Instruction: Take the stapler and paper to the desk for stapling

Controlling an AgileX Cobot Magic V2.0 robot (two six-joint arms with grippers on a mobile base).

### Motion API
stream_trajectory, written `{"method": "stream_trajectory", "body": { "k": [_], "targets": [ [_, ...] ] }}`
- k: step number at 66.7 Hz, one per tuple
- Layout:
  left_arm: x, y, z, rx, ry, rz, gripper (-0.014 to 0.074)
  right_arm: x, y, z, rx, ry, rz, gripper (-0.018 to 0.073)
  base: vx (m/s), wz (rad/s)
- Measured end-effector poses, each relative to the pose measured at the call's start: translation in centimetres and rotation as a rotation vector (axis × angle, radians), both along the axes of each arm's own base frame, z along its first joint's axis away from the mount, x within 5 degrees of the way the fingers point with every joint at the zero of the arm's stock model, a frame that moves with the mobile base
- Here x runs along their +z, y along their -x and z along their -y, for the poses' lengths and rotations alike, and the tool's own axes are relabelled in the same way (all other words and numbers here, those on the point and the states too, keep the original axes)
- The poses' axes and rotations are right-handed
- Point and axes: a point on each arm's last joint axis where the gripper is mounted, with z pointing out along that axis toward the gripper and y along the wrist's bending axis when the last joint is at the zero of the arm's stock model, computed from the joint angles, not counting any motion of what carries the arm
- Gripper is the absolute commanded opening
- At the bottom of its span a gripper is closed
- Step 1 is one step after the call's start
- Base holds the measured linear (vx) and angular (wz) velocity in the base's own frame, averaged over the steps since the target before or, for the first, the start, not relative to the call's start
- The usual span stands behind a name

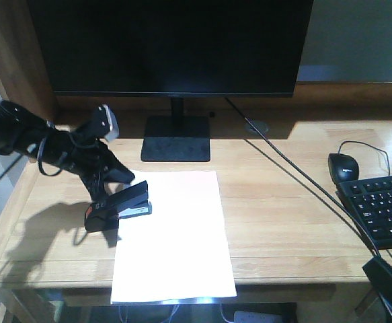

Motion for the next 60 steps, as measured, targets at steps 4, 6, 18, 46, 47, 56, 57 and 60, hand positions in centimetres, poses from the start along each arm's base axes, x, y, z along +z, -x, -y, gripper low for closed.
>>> {"method": "stream_trajectory", "body": {
  "k": [4, 6, 18, 46, 47, 56, 57, 60],
  "targets": [
    [2.0, 0.2, -0.3, 0.065, -0.017, 0.019, -0.0006, 0.0, 0.0, 0.0, 0.000, 0.000, 0.000, 0.0591, 0.00, 0.00],
    [2.8, 0.3, -0.6, 0.098, -0.036, 0.034, -0.0006, 0.0, 0.0, 0.0, 0.000, 0.000, 0.000, 0.0591, 0.00, 0.00],
    [8.5, 1.7, -2.3, 0.312, -0.144, 0.105, -0.0006, 0.0, 0.0, 0.0, 0.000, 0.000, 0.000, 0.0591, 0.00, 0.00],
    [19.4, 8.2, -6.4, 0.951, -0.100, 0.154, -0.0006, 0.0, 0.0, 0.0, 0.000, 0.000, 0.000, 0.0591, 0.00, 0.00],
    [19.8, 8.5, -6.5, 0.977, -0.082, 0.157, -0.0006, 0.0, 0.0, 0.0, 0.000, 0.000, 0.000, 0.0591, 0.00, 0.00],
    [21.8, 10.2, -7.1, 1.101, 0.006, 0.184, -0.0006, 0.0, 0.0, 0.0, 0.000, 0.000, 0.000, 0.0591, 0.00, 0.00],
    [21.9, 10.4, -7.2, 1.108, 0.012, 0.190, -0.0006, 0.0, 0.0, 0.0, 0.000, 0.000, 0.000, 0.0591, 0.00, 0.00],
    [22.3, 11.2, -7.3, 1.122, 0.037, 0.205, -0.0006, 0.0, 0.0, 0.0, 0.000, 0.000, 0.000, 0.0591, 0.00, 0.00]
  ]
}}
